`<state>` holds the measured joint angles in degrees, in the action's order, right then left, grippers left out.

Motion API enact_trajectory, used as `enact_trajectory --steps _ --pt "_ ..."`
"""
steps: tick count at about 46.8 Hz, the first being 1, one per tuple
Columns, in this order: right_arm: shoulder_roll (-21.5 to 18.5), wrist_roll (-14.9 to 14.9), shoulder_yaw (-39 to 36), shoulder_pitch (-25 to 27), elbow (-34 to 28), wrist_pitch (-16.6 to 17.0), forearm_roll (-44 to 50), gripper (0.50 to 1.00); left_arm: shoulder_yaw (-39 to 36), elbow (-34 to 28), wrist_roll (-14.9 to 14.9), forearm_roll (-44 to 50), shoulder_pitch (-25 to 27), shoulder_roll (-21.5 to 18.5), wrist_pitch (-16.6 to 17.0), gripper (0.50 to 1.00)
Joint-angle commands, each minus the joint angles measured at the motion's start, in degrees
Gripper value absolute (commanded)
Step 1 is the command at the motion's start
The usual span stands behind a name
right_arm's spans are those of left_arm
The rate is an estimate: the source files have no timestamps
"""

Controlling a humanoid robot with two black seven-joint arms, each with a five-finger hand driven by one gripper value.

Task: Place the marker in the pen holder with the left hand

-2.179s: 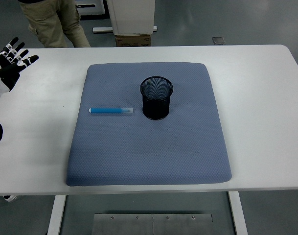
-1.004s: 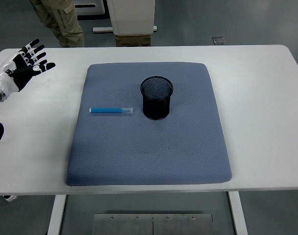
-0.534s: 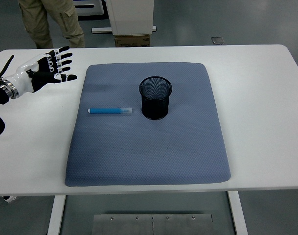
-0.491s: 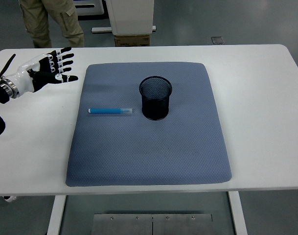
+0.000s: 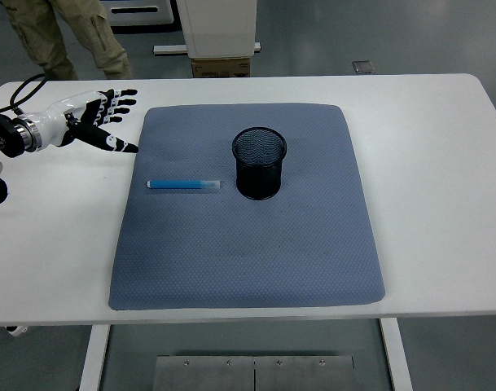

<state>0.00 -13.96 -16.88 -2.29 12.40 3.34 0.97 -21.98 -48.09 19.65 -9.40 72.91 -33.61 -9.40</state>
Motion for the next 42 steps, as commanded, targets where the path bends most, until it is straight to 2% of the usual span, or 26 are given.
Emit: enact_trajectory --steps 1,5,11,15,25,32,42 --pt "0.00 -0.02 0.00 0.00 0.00 0.00 0.00 1.000 0.01 -1.12 -0.40 -1.93 0.04 -0.05 0.44 1.000" --pt "0.00 -0.02 0.00 0.00 0.08 0.00 0.00 1.000 -0.17 -2.88 -1.45 -3.87 0.04 0.21 1.93 1.000" --pt "0.00 0.07 0.00 0.00 -0.01 0.00 0.00 1.000 -0.43 -5.25 -4.97 -8.17 0.04 0.92 8.43 1.000" --pt "0.00 0.07 0.00 0.00 -0.01 0.00 0.00 1.000 -1.75 -7.36 -5.32 -10.37 0.30 0.92 11.86 1.000" --pt "0.00 -0.02 0.00 0.00 0.00 -0.09 0.00 1.000 -9.21 -10.61 -5.50 -10.46 3.20 0.83 16.08 1.000" --pt "0.00 -0.02 0.00 0.00 0.00 0.00 0.00 1.000 -15.63 -10.97 -5.23 -10.38 6.36 1.01 16.35 1.000" --pt "0.00 -0.02 0.00 0.00 -0.01 0.00 0.00 1.000 -19.51 -10.97 -4.53 -10.38 8.74 2.41 15.73 1.000"
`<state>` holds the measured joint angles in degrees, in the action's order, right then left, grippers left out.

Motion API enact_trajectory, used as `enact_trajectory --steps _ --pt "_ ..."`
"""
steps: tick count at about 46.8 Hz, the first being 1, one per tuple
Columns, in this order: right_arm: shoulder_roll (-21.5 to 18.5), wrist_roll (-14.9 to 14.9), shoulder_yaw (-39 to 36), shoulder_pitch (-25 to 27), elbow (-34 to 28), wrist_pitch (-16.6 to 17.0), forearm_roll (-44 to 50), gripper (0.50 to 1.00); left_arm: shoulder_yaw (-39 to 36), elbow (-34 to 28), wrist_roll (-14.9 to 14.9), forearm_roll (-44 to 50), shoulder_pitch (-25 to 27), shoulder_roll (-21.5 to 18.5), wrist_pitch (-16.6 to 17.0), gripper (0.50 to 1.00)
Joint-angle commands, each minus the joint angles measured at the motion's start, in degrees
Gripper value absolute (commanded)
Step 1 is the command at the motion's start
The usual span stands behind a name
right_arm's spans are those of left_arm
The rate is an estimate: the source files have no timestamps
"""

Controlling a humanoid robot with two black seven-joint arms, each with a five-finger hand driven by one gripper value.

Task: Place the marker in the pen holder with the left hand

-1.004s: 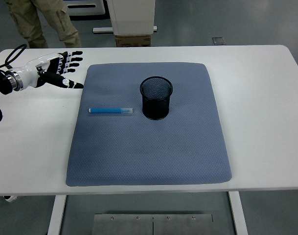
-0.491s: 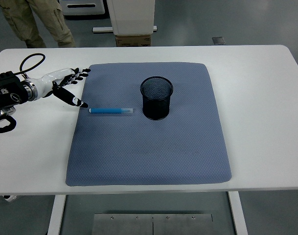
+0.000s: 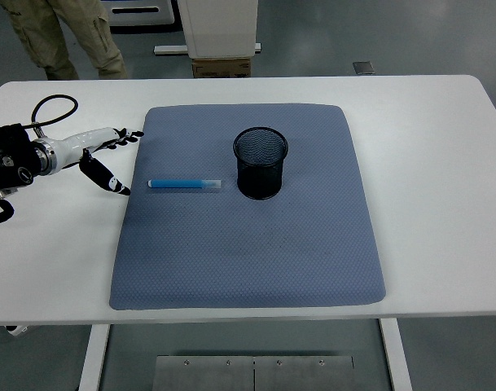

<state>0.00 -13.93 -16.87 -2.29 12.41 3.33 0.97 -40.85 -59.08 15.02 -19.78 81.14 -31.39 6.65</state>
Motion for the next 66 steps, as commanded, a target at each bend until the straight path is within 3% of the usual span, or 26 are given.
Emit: enact_trajectory --steps 1,8,20,38,48,56,66 --pt "0.00 -0.04 0.00 0.00 0.07 0.01 0.00 1.000 -0.72 0.01 0.10 0.01 0.77 0.27 -0.32 1.000" --pt "0.00 -0.04 0.00 0.00 -0.01 0.01 0.00 1.000 -1.33 0.10 0.45 0.09 1.83 0.28 -0.41 1.000" --pt "0.00 -0.04 0.00 0.00 -0.01 0.01 0.00 1.000 -2.74 0.01 5.81 0.45 3.85 0.36 -1.28 1.000" --pt "0.00 -0.04 0.00 0.00 -0.01 0.01 0.00 1.000 -7.39 -0.07 5.19 0.36 6.57 5.63 -1.11 1.000" --pt "0.00 -0.04 0.00 0.00 -0.01 0.01 0.00 1.000 -7.57 -3.94 5.11 -0.26 8.77 6.34 -1.72 1.000" --pt "0.00 0.04 0.00 0.00 0.07 0.01 0.00 1.000 -7.57 -3.85 4.93 -6.05 8.95 8.01 -1.55 1.000" --pt "0.00 -0.04 0.00 0.00 -0.01 0.01 0.00 1.000 -7.57 -3.68 1.59 -9.40 10.79 9.68 -1.55 1.000"
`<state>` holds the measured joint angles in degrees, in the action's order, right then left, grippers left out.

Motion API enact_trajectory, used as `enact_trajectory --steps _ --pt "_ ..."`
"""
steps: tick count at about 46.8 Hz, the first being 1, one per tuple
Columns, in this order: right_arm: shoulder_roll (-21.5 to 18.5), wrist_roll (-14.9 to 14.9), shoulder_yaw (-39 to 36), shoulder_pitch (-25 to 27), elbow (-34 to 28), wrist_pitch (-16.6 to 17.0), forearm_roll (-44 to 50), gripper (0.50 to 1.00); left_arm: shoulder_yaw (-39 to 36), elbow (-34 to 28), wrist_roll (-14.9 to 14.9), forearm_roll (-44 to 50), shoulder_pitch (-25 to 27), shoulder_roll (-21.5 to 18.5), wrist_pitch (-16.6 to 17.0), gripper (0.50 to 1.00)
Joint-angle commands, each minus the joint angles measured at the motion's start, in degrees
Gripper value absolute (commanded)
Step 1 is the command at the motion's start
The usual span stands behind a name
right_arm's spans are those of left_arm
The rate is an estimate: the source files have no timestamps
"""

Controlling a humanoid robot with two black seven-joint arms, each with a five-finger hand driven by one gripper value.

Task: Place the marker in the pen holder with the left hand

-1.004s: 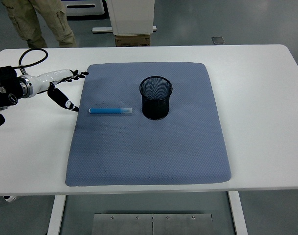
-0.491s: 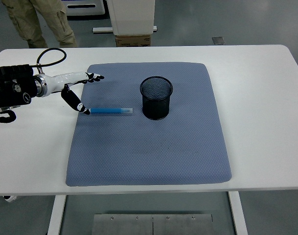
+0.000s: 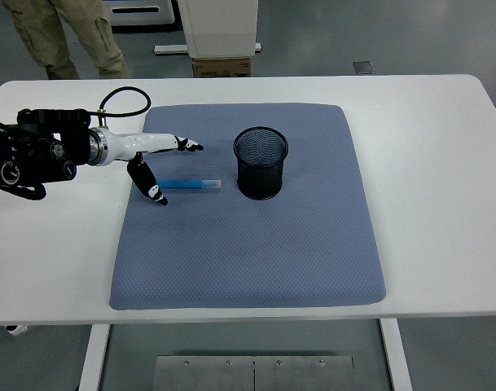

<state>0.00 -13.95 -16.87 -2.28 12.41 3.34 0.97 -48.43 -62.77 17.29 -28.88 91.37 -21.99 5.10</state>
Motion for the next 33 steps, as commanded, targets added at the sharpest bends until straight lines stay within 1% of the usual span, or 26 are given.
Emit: enact_trajectory --steps 1,11,22,28,30,33 --pt "0.00 0.06 0.00 0.00 -0.02 0.00 0.00 1.000 -0.08 0.10 -0.68 -0.30 0.65 0.55 0.00 1.000" --pt "0.00 0.06 0.00 0.00 -0.02 0.00 0.00 1.000 -0.26 1.95 -0.68 -0.30 1.18 3.89 0.09 1.000" --pt "0.00 -0.03 0.00 0.00 -0.02 0.00 0.00 1.000 -0.35 1.86 -0.77 -0.30 0.92 6.70 -0.27 1.000" --pt "0.00 -0.03 0.00 0.00 0.07 0.00 0.00 1.000 -0.79 1.86 -0.95 -0.30 0.92 7.23 -0.27 1.000" --pt "0.00 0.06 0.00 0.00 -0.02 0.00 0.00 1.000 -0.79 1.86 -1.65 -0.30 0.92 7.49 -0.27 1.000" --pt "0.00 -0.03 0.00 0.00 -0.02 0.00 0.00 1.000 -0.79 1.86 -3.66 -0.30 1.01 7.67 -0.27 1.000"
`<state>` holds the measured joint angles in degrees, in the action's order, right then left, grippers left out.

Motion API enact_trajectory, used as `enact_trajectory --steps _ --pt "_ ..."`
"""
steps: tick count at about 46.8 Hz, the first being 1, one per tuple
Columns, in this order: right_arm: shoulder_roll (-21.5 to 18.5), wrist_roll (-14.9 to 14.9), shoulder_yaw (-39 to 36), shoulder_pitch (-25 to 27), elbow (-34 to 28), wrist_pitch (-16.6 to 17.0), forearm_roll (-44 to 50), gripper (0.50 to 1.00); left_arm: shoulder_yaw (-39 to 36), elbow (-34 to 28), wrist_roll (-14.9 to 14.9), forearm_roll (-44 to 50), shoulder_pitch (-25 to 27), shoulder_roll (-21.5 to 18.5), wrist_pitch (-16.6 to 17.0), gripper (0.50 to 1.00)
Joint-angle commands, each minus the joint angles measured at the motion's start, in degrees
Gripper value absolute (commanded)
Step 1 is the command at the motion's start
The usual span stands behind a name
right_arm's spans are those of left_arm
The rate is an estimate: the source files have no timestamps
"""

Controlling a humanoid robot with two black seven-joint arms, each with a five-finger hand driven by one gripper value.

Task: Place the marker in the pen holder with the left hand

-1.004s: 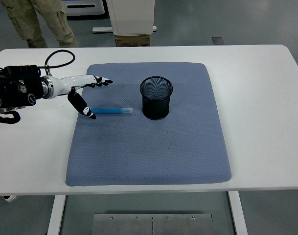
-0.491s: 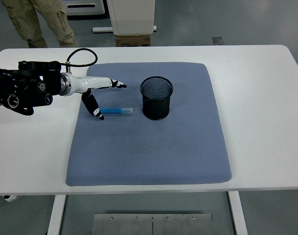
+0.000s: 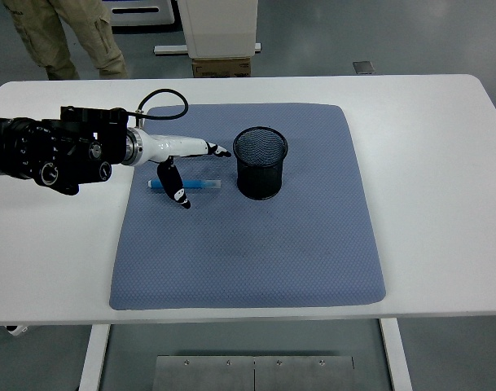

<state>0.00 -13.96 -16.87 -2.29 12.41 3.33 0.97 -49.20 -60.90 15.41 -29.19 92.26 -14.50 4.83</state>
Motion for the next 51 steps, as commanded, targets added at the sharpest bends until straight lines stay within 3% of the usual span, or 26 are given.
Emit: enact_trajectory --steps 1,6,20,22,30,33,51 --pt "0.00 -0.02 0.00 0.00 0.07 0.01 0.00 1.000 -0.02 -0.01 -2.57 0.01 0.20 0.17 0.00 1.000" --pt "0.00 -0.02 0.00 0.00 -0.02 0.01 0.00 1.000 -0.02 -0.01 -5.21 0.01 0.29 0.35 0.00 1.000" --pt "0.00 -0.02 0.00 0.00 -0.02 0.01 0.00 1.000 -1.34 0.17 -5.39 0.01 0.73 1.93 -1.49 1.000" --pt "0.00 -0.02 0.00 0.00 0.07 0.01 0.00 1.000 -1.34 0.26 -5.39 0.01 0.73 2.10 -2.19 0.965" --pt "0.00 -0.02 0.00 0.00 -0.02 0.01 0.00 1.000 -1.34 0.35 -5.39 -0.96 0.73 2.28 -2.55 0.918" --pt "0.00 -0.02 0.00 0.00 0.07 0.01 0.00 1.000 -1.34 0.43 -5.39 -2.27 0.73 2.37 -2.55 0.877" --pt "0.00 -0.02 0.00 0.00 0.07 0.01 0.00 1.000 -1.25 2.54 -5.48 -3.25 0.73 3.34 -2.64 0.801"
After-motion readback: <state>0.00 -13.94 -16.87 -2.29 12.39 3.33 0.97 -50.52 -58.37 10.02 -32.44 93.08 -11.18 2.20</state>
